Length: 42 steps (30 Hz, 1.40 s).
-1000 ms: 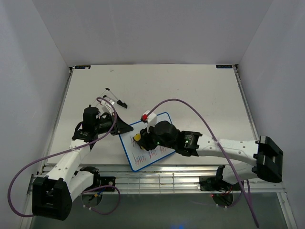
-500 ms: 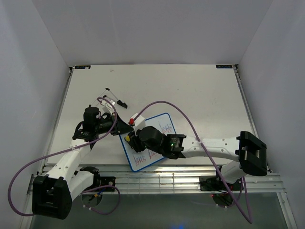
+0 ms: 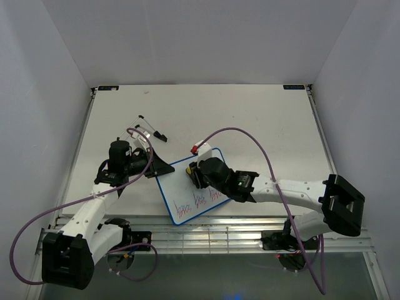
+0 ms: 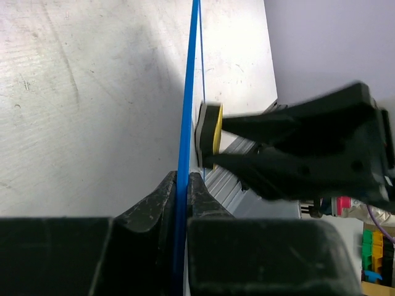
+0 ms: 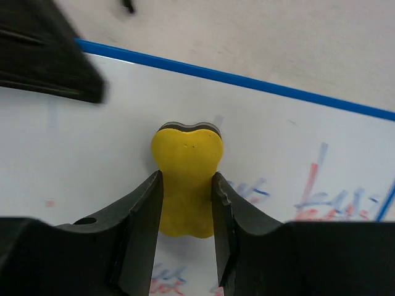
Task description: Erase the whiteboard
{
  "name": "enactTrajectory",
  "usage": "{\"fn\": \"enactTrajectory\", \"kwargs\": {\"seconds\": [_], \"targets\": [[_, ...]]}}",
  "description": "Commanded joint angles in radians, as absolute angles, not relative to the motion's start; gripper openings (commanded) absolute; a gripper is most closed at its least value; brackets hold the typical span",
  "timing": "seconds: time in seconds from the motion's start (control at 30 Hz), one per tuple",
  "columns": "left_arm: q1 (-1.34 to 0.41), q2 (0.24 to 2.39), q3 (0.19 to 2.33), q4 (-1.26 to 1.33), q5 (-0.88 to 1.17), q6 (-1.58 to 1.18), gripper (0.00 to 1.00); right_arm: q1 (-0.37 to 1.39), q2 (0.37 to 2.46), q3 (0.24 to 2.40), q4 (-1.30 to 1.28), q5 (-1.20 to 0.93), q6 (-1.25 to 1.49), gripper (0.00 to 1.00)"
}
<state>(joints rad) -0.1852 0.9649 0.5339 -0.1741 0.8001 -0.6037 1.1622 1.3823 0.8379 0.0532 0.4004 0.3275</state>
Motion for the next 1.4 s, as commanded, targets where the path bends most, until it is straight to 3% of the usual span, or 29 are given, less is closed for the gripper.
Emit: {"fn": "enactTrajectory", "kwargs": {"seconds": [0.0,0.13,0.37,0.97,1.17,1.37], "targets": [[-0.202,0.940,0.538,-0.175,0.804,-0.560,0.00,1.287,1.483,0.971,0.089,0.322,0.321,0.33],[-0.201,0.943,0.540,-0.173,0.802,-0.560,0.00,1.393,1.586,1.171,0.046,0.321,0.339,0.33],[-0.202,0.930,0.532,-0.173,0.796,-0.561,0.00,1.387,1.687,1.302,-0.128,0.465,0.425,0.33],[-0.202,0.931,0.534,-0.173,0.799,-0.561,0.00,1.175,1.522,1.005,-0.192,0.537,0.543,0.32],[-0.202,0.934,0.534,-0.172,0.798,-0.563,0.00,1.201,1.551,1.078,-0.166,0.457,0.515,0.32],[-0.204,0.927,0.529,-0.170,0.792,-0.565,0.00,1.334,1.586,1.154,-0.120,0.445,0.488,0.32]]}}
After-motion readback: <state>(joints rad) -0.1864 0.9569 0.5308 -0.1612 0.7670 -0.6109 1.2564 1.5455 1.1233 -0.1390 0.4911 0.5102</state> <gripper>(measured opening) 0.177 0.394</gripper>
